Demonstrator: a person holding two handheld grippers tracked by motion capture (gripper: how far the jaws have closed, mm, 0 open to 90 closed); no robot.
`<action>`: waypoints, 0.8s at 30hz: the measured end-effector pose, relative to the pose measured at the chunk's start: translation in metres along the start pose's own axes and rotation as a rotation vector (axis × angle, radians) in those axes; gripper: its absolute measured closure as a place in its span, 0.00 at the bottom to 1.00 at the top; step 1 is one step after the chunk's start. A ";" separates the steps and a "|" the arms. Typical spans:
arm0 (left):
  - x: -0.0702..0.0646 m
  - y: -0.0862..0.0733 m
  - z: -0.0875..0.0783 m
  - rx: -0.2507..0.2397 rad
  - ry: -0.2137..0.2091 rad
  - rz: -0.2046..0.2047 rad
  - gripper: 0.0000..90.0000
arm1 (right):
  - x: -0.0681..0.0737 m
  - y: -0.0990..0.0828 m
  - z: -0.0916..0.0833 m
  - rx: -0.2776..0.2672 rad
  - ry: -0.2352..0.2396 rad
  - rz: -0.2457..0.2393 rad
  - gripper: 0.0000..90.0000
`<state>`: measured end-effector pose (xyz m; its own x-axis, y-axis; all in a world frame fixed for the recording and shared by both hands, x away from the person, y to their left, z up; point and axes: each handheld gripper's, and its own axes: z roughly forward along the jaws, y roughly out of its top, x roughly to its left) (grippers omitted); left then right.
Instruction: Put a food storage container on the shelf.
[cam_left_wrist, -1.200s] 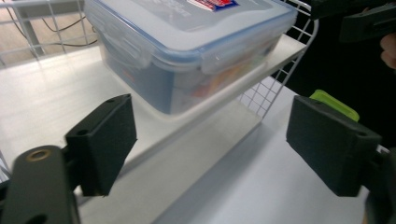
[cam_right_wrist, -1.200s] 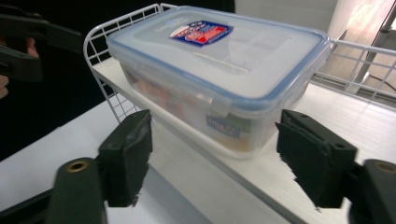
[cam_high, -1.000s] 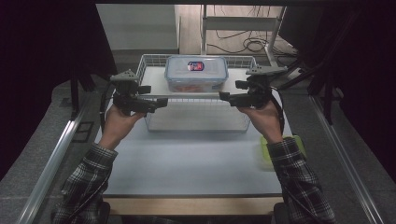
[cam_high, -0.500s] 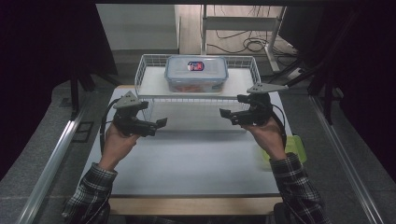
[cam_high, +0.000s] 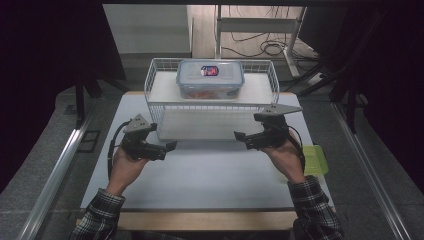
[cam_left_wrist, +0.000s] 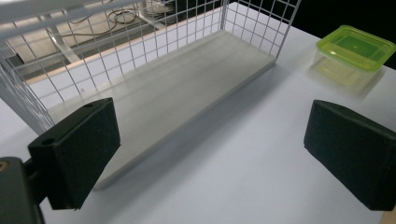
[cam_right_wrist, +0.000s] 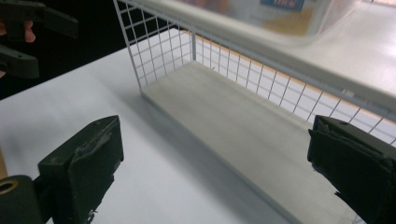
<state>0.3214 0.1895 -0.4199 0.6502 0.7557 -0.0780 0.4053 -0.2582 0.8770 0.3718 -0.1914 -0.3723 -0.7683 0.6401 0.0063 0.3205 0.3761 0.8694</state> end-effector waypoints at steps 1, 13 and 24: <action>-0.001 -0.002 0.000 -0.001 -0.003 0.000 0.04 | 0.001 -0.002 -0.001 0.001 -0.001 0.000 0.04; -0.016 -0.040 0.003 0.042 0.014 -0.008 0.05 | 0.004 -0.043 -0.007 0.002 0.002 0.067 0.04; -0.024 -0.072 0.003 0.042 0.056 -0.003 0.04 | 0.009 -0.097 -0.006 0.019 0.006 0.069 0.04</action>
<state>0.2784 0.1877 -0.4827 0.6129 0.7884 -0.0526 0.4342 -0.2804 0.8560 0.3303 -0.2263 -0.4534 -0.7471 0.6611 0.0691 0.3835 0.3438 0.8572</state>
